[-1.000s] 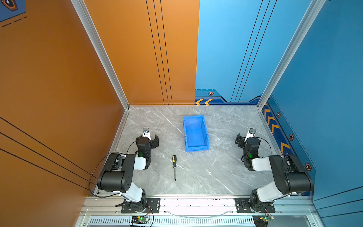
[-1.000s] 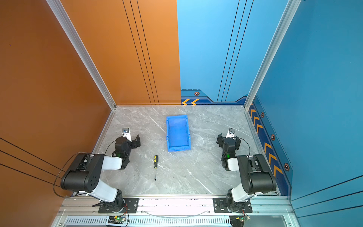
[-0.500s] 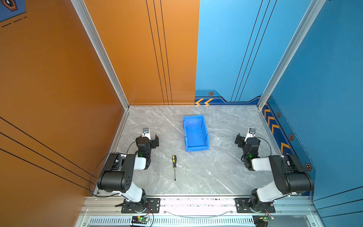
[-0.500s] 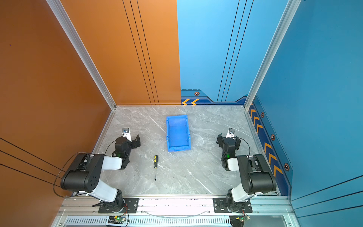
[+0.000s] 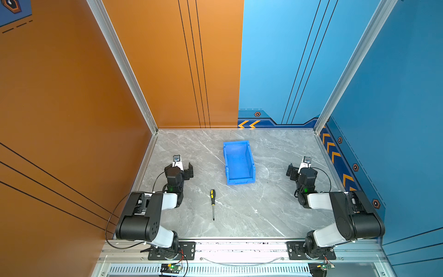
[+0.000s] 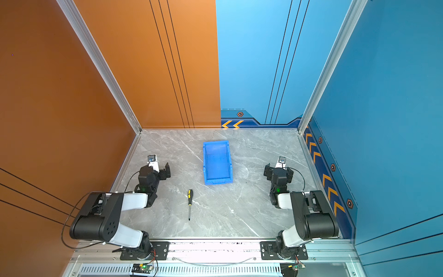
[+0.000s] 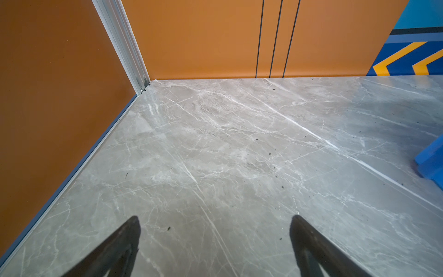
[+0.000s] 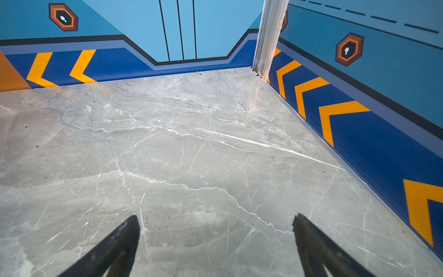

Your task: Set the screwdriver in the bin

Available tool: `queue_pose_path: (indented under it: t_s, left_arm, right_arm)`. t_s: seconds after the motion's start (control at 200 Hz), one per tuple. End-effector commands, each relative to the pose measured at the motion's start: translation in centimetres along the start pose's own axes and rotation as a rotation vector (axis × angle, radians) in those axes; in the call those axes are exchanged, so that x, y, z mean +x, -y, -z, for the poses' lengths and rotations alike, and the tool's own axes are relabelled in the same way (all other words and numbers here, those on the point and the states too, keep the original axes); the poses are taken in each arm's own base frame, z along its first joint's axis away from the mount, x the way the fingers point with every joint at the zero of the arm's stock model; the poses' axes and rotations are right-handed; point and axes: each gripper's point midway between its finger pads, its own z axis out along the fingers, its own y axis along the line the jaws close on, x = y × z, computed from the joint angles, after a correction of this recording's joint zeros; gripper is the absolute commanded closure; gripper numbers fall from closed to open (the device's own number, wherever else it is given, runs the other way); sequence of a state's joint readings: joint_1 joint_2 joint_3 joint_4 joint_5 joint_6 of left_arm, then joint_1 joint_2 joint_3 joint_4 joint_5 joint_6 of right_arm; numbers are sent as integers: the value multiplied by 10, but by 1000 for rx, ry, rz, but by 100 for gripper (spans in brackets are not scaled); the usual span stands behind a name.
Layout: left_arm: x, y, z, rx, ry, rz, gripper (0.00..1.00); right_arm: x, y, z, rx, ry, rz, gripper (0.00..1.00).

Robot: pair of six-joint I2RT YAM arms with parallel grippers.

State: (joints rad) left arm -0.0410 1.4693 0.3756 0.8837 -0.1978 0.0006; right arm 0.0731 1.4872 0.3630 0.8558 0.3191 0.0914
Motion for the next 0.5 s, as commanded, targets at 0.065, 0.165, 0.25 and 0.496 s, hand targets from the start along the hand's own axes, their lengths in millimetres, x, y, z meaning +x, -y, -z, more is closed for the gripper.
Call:
queue_pose_path:
  t_s: [0.065,0.165,0.25,0.496]
  left_arm:
    - [-2,-3,12,-5,-37,-2,2]
    - [-9,-7,22,-18,-67,12,2]
    - [-12,-14,31,-55,-129,55,2]
    - [-37,-17,55,-73,-266,180,2]
  right_arm:
    - [-24,-2,10,10,18,31,0]
    - [-33,-4,22,12,20,37,0]
    - [-44,-10,34,7,27,31,0]
    - [-90,-36,79,-28,11,-51,0]
